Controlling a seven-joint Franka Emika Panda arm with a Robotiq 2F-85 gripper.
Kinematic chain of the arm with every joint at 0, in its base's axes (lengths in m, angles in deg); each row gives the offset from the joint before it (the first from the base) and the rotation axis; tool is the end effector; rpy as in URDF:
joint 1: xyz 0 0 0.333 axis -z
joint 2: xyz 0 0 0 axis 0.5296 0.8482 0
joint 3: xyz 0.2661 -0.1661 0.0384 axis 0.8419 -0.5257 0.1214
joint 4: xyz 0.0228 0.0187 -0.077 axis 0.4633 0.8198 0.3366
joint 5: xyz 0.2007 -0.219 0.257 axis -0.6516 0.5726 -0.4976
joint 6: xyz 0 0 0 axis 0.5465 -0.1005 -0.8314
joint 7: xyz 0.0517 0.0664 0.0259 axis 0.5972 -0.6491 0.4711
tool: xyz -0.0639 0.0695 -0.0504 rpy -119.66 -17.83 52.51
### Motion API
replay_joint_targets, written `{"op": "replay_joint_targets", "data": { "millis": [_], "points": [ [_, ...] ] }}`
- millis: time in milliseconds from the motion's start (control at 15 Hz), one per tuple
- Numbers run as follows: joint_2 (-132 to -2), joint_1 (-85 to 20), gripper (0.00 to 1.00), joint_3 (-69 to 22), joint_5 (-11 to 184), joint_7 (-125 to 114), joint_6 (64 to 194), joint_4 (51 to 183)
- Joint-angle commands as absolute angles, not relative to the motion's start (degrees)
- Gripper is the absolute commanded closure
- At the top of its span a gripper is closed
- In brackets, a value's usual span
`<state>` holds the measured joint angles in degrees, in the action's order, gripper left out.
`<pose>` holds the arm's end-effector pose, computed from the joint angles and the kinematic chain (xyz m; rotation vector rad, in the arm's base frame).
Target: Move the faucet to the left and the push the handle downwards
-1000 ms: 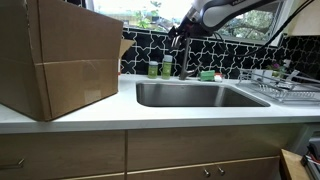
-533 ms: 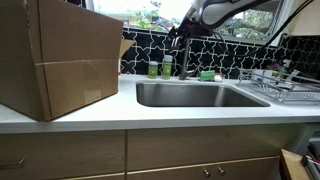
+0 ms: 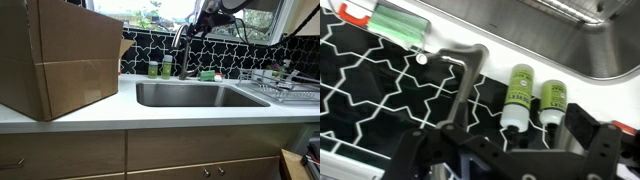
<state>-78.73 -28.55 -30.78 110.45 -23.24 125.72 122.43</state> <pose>0.6066 -0.1619 0.5937 2.5934 -0.5509 0.7245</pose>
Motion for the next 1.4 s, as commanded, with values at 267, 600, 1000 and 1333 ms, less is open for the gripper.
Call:
{"op": "replay_joint_targets", "data": {
  "millis": [267, 600, 1000, 1333],
  "points": [
    [-81.7, -22.4, 0.00, -32.9, 113.1, -26.3, 124.2, 125.6],
    [-79.2, -22.6, 0.00, -32.1, 115.0, -28.5, 122.6, 123.1],
    [-64.6, -17.7, 0.00, -36.1, 106.5, -24.0, 124.2, 111.2],
    [-55.8, -14.1, 0.00, -35.5, 95.7, -17.4, 123.7, 103.3]
  ]
}}
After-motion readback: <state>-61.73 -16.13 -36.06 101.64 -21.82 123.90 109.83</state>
